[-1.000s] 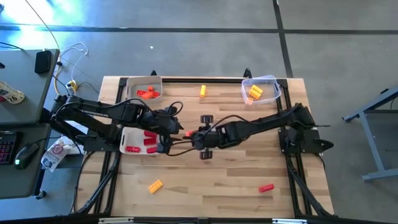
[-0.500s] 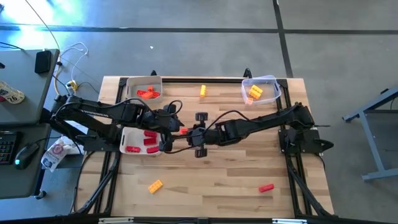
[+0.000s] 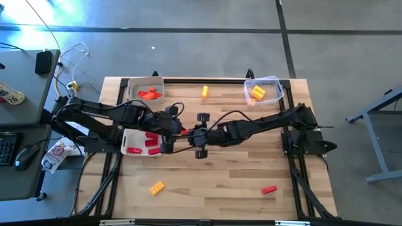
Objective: Sort & place blocks by color
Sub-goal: Put the orange game piece into the gray bin
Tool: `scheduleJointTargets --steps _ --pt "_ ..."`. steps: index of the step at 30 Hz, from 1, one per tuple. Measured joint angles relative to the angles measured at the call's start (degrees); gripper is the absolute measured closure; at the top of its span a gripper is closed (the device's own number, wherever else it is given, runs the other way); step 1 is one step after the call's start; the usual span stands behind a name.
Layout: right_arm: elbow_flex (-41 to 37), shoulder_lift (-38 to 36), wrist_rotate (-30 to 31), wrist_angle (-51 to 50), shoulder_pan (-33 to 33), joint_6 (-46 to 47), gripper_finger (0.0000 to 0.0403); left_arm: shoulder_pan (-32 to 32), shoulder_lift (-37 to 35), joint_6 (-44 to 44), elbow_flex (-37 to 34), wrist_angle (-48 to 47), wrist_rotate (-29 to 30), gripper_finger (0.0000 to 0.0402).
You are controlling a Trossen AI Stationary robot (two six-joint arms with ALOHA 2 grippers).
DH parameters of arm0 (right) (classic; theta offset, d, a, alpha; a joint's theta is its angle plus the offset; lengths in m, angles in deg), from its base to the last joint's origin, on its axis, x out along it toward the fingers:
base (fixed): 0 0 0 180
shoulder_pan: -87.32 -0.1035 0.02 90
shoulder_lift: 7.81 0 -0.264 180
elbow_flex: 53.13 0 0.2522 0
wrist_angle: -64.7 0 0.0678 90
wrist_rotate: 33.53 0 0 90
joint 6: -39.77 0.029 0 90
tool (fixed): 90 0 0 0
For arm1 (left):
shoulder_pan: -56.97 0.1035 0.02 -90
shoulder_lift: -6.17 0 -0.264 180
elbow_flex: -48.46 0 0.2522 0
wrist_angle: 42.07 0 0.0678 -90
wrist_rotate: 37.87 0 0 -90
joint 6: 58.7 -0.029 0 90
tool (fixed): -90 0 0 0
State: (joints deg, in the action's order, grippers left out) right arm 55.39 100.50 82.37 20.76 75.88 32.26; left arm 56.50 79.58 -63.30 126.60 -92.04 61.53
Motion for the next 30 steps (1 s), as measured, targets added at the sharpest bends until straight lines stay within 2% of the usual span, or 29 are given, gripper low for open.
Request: scheduleJointTargets --steps 6,11,30 --pt "0.00 0.00 -2.36 -0.38 0.07 0.50 0.0312 -0.05 0.00 -1.30 0.00 -0.10 -0.18 0.0335" --pt "0.00 0.00 -3.44 -0.76 0.07 -0.05 0.0300 -0.05 0.00 -0.96 0.00 0.00 -0.48 0.0333" --pt "0.00 0.07 -0.59 -1.13 -0.04 0.84 0.0294 0.08 0.00 -0.37 0.02 -4.38 2.16 0.0332"
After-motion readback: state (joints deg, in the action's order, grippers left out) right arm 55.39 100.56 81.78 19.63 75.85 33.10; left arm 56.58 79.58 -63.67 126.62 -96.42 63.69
